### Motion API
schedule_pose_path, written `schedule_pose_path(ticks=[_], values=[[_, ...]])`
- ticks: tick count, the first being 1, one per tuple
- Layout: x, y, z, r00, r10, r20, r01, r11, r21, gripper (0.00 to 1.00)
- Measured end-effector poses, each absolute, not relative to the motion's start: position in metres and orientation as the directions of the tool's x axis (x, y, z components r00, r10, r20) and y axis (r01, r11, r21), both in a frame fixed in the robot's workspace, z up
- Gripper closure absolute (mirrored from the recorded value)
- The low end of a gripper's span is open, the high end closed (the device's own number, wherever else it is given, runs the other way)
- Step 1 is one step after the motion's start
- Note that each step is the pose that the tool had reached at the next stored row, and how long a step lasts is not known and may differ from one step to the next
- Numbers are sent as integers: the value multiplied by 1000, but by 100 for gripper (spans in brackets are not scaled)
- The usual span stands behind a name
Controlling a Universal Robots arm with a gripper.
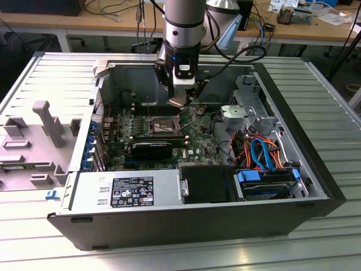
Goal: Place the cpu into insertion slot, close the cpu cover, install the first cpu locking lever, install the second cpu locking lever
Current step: 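Place the cpu into insertion slot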
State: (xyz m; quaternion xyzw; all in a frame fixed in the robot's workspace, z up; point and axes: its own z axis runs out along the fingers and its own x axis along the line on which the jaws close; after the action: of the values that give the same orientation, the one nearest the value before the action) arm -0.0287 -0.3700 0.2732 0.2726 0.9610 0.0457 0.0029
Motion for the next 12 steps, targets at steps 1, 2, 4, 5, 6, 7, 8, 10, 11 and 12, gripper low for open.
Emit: schedule_pose_path(ticks=[1,2,4,5,6,7,8,10,11,12], values=[[-29,-370,273,-851,525,19,525,847,89,45],[-29,-370,273,-850,526,19,525,846,89,45],[-29,-370,273,-850,527,19,526,846,89,45],[-29,-370,273,-849,528,19,527,845,89,45],[-29,-370,273,-849,528,19,528,845,89,45],[-29,-370,273,-849,529,19,528,844,89,45],[-29,-370,273,-848,530,19,529,844,89,45],[-29,-370,273,-847,531,19,531,843,89,45],[-29,-370,273,-847,532,19,531,843,89,45],[-29,-370,273,-846,533,19,532,842,89,45]])
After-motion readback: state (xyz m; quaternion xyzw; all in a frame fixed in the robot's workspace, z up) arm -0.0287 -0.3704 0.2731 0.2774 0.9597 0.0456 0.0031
